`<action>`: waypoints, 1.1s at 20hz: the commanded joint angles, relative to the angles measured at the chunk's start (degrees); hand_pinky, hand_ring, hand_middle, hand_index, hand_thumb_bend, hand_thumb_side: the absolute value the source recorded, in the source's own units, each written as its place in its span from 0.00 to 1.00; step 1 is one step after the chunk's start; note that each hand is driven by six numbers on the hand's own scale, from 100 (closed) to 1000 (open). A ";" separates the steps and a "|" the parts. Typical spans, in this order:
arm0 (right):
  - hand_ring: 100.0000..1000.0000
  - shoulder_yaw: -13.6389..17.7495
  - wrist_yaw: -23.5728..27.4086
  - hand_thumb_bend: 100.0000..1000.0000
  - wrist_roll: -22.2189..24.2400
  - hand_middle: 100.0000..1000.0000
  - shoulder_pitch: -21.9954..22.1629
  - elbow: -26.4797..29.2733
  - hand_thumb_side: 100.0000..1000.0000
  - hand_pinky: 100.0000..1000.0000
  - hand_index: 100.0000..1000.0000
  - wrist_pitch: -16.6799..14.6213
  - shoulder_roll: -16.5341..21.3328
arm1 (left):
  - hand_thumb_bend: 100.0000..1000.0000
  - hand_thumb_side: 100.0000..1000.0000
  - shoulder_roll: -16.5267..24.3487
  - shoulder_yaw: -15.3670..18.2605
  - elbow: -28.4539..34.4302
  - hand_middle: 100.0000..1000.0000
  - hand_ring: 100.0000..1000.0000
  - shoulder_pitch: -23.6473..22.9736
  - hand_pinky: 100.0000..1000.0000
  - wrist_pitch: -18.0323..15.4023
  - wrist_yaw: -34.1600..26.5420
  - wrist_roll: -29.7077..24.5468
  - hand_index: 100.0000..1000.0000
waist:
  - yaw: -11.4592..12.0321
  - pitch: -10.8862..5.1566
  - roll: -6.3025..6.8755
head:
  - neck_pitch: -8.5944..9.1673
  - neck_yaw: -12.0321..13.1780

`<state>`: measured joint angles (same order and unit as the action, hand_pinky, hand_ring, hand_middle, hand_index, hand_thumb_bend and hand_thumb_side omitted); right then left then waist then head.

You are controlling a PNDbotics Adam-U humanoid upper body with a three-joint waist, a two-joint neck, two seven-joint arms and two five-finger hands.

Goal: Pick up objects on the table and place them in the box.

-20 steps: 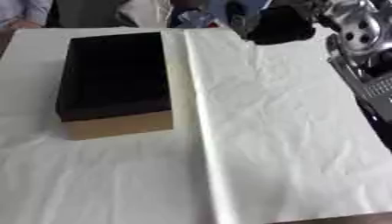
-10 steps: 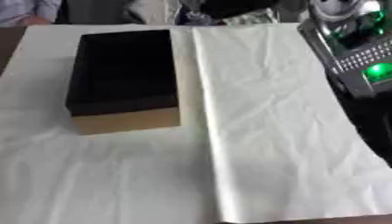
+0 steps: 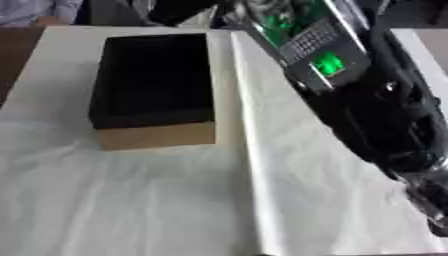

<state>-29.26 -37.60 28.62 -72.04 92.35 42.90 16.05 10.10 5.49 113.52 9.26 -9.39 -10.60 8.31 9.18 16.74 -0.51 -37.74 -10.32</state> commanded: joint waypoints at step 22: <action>0.71 0.18 -5.56 0.00 15.52 0.69 -2.26 -11.32 0.00 0.71 0.81 -5.02 -1.38 | 0.00 0.59 0.52 -0.29 1.07 0.65 0.66 0.49 1.00 0.19 -0.19 -0.68 0.85 | 0.12 -0.75 0.34 | 0.26 -0.28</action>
<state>-29.97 -42.42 38.10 -73.10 81.11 33.42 14.36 10.04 5.20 113.52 9.48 -9.17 -10.76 7.77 9.21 16.92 -0.50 -37.68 -10.63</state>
